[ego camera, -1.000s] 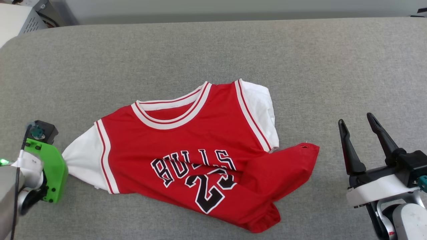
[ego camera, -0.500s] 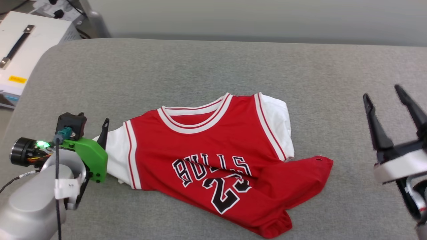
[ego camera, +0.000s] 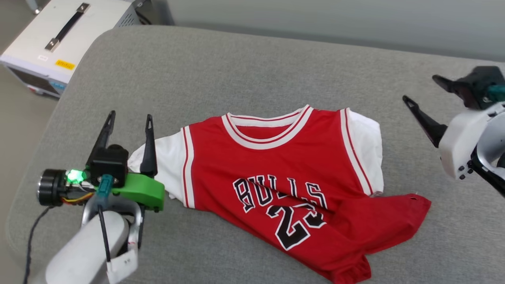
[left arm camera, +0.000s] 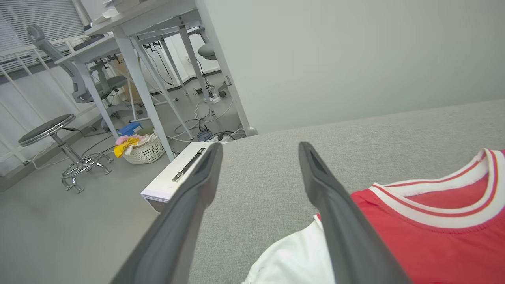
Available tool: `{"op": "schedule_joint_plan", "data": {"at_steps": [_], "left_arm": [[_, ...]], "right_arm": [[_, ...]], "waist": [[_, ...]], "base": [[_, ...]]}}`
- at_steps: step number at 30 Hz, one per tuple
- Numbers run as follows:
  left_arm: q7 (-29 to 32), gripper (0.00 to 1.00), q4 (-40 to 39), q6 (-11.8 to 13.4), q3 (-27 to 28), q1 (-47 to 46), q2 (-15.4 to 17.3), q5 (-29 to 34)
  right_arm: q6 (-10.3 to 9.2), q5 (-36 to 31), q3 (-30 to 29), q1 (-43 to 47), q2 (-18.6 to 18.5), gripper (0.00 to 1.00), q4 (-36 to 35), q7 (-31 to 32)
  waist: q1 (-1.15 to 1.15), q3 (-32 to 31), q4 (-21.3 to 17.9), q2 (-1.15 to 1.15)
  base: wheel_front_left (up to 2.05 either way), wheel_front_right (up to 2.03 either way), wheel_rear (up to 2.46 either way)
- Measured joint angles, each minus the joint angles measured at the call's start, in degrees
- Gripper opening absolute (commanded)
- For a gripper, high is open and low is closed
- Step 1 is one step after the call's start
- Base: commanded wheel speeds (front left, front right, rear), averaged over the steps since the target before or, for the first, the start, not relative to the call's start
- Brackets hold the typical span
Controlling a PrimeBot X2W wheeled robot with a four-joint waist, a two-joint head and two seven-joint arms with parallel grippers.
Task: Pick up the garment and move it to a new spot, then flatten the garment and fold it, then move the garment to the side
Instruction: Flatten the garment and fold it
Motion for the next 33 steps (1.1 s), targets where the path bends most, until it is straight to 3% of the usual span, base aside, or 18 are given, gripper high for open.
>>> {"op": "schedule_joint_plan", "data": {"at_steps": [4, 10, 22, 23, 25, 26, 27, 33], "left_arm": [[0.01, 1.00, -3.27, 0.01, 5.69, 4.06, -4.09, 4.28], [0.00, 1.00, -5.91, -2.38, 11.76, 7.10, -11.07, 9.99], [0.00, 1.00, -5.65, -10.95, 19.54, 7.48, -22.02, 17.96], [0.00, 1.00, -5.01, -12.79, 21.41, 7.48, -23.85, 19.49], [0.00, 1.00, -4.76, -13.59, 22.62, 7.49, -24.54, 20.53], [0.00, 1.00, -4.61, -13.96, 23.34, 7.51, -24.80, 21.03], [0.00, 1.00, -4.52, -14.21, 23.88, 7.56, -24.96, 21.37], [0.00, 1.00, -3.99, -16.21, 26.47, 8.94, -25.77, 23.49]], "right_arm": [[0.00, 5.86, 8.12, -6.12, -3.49, 1.00, 2.32, 10.01], [0.00, 10.23, 17.58, -15.70, -4.52, 1.00, 6.30, 18.63], [-0.01, 11.27, 34.42, -27.99, -2.19, 1.00, 19.08, 20.24], [-0.03, 13.44, 37.15, -29.92, -2.55, 1.00, 21.08, 19.38], [-0.03, 14.92, 38.54, -31.03, -2.96, 1.00, 21.34, 19.38], [-0.02, 15.47, 39.10, -31.62, -3.26, 0.38, 21.29, 18.79], [0.00, 15.84, 39.45, -31.97, -3.52, 0.00, 21.30, 18.01], [0.00, 16.63, 41.78, -31.89, -3.68, 0.00, 21.47, 8.59]], "waist": [[0.00, 2.10, 1.37, 0.00], [0.00, 5.92, 3.29, 0.00], [0.00, 14.13, 8.04, 0.00], [0.00, 15.70, 9.33, 0.00], [0.00, 16.42, 9.89, 0.00], [0.00, 16.68, 10.09, 0.00], [0.00, 16.78, 10.14, 0.00], [0.01, 15.49, 9.40, 0.00]], "base": [[0.00, 0.00, 0.00], [0.00, 0.00, 0.00], [0.00, 0.00, 0.00], [0.00, 0.00, 0.00], [0.00, 0.00, 0.00], [0.00, 0.00, 0.00], [0.00, 0.00, 0.00], [0.00, 0.00, 0.00]]}}
